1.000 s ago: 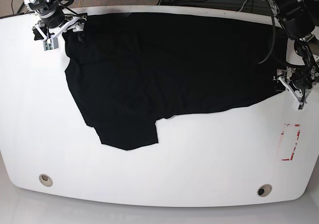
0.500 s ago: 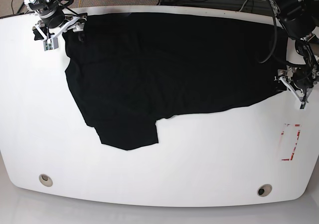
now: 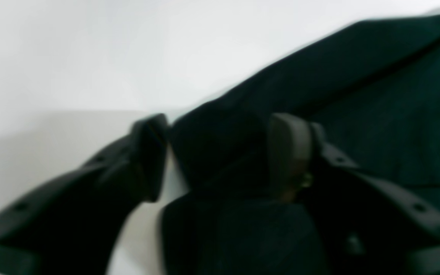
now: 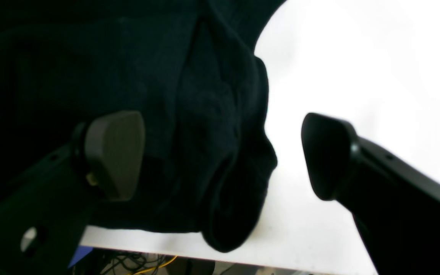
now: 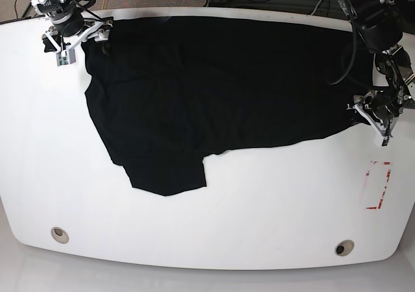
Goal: Layout the t-shirt on the table in an organized manner, then fold the t-shirt properly
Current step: 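Pinch the shirt's side edge with the left gripper and tug it outward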
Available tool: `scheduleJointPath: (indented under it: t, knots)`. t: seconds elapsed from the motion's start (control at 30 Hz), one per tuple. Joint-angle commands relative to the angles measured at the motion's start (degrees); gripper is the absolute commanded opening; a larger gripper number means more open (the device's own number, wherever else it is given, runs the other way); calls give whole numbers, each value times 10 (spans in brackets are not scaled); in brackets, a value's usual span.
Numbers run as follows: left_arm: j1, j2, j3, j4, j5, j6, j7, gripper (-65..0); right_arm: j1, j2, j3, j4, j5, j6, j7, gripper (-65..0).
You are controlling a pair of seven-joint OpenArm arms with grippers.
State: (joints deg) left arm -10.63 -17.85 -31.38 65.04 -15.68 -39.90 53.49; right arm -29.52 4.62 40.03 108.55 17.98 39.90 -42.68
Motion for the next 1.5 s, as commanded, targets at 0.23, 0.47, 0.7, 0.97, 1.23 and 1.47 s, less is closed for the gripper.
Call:
scheduleJointPath:
  t: [0.23, 0.47, 0.7, 0.97, 1.23, 1.47]
  knots:
    - [-7, 8, -1, 7, 2, -1, 9, -507, -3, 6, 3, 9, 7, 1, 10, -36]
    - [-8, 7, -1, 10, 1, -1, 9, -569, -3, 6, 3, 8, 7, 1, 10, -36]
    - [-8, 7, 0, 44, 1, -1, 7, -632, -3, 6, 3, 8, 6, 1, 10, -36]
    - [-8, 7, 0, 108, 1, -1, 9, -642, -3, 6, 3, 8, 6, 1, 10, -36]
    - [-8, -11, 14, 145, 2, -1, 9, -644, -3, 6, 3, 8, 6, 1, 10, -36]
    - [-23, -30, 35, 142, 1, -1, 5, -644, -2, 6, 3, 8, 6, 1, 10, -36]
